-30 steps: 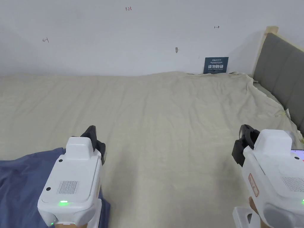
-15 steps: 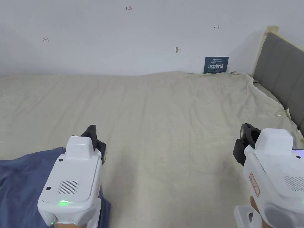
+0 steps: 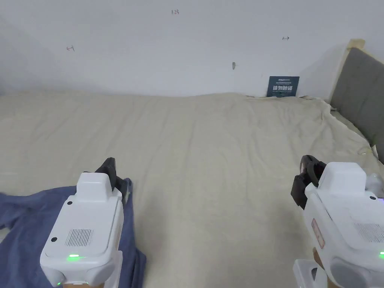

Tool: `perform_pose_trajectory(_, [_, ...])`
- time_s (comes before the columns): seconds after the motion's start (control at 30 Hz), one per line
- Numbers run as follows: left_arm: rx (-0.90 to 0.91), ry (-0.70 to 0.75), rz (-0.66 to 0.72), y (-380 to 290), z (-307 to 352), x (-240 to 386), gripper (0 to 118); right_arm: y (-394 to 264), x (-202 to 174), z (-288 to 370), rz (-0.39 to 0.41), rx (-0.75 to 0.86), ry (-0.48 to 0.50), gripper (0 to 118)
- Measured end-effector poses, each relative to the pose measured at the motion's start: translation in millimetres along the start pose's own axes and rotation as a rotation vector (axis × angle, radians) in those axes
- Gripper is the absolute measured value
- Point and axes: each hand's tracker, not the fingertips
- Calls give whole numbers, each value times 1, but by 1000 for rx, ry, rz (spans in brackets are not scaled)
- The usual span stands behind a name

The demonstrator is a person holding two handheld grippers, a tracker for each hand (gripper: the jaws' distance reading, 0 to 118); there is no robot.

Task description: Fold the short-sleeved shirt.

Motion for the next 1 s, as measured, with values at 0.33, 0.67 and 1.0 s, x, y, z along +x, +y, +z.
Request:
perform_pose_trajectory(0.33, [-13,222,-36,-3,31,-90,0,12,-100,-24,11,13,248,0])
perform_pose_trajectory(0.67, [-64,455,-19,-4,94,-186,0,3,-194,-29,11,-8,474,0])
perform_pose_trajectory(1.0, [-107,505,-13,-16,104,-208,0,-2,-198,-29,27,-21,496,0])
